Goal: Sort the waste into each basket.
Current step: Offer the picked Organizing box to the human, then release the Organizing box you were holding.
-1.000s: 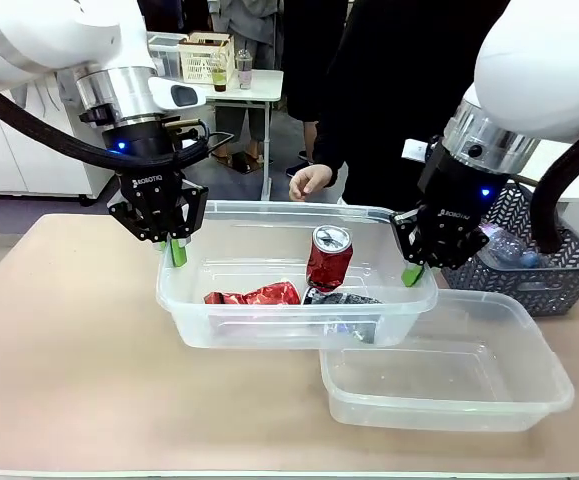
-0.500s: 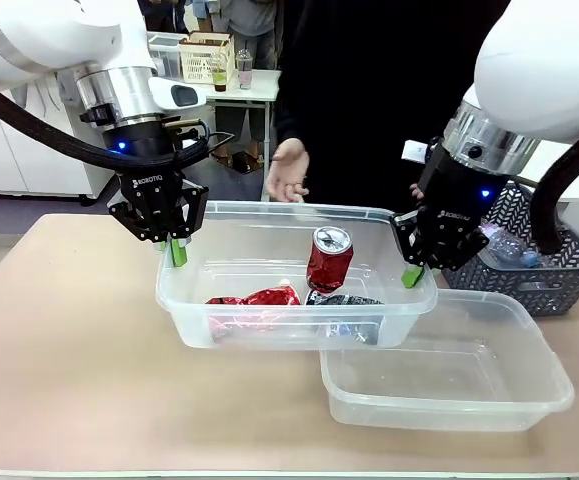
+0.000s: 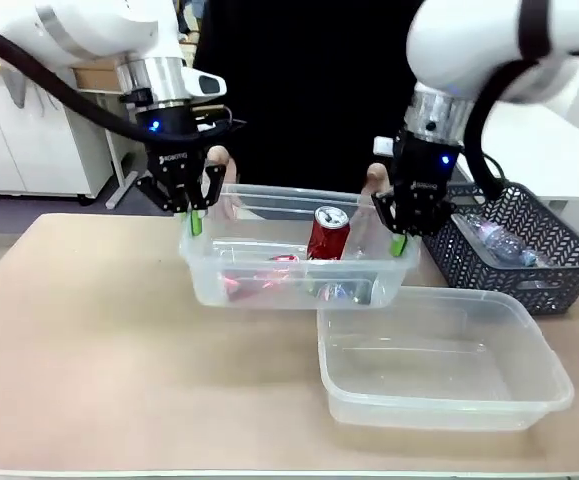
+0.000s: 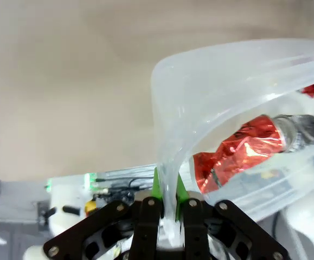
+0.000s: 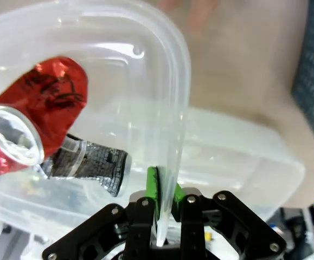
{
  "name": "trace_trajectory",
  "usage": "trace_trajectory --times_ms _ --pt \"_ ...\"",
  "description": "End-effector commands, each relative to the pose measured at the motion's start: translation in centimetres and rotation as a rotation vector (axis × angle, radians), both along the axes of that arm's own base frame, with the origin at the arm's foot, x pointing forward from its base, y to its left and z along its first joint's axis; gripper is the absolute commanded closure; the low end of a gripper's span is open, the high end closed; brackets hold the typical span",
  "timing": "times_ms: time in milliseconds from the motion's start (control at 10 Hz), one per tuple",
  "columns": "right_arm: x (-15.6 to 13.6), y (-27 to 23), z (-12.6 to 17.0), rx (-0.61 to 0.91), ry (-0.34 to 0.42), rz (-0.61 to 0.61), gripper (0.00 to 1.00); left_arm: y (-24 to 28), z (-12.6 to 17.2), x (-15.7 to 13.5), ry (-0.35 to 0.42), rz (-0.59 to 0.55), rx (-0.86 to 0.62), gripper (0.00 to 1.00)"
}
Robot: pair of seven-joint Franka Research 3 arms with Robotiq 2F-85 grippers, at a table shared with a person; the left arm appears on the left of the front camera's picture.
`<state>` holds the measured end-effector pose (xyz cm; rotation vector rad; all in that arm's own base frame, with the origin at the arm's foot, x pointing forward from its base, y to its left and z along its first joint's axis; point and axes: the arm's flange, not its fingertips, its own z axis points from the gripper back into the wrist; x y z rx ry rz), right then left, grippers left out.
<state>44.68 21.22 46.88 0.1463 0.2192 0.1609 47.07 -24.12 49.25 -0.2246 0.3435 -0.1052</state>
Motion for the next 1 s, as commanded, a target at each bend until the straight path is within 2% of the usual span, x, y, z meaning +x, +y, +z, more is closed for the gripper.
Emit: trace_trajectory --times_ms 0,200,300,900 --pt "2.0 1.0 1.4 0.044 0.001 0.067 0.95 -2.0 0.6 2.8 0.060 0.051 0.015 0.93" --pt "2.7 0.5 0.9 0.109 -0.046 0.038 0.95 -1.7 0.2 3.7 0.045 0.118 0.004 0.93" --pt "2.8 -0.3 0.0 0.010 -0.001 0.022 0.95 -0.3 -1.2 3.3 0.048 0.053 0.027 0.93" --pt "2.8 -0.3 0.0 0.010 -0.001 0.022 0.95 -0.3 -1.2 3.3 0.048 0.053 0.027 0.93"
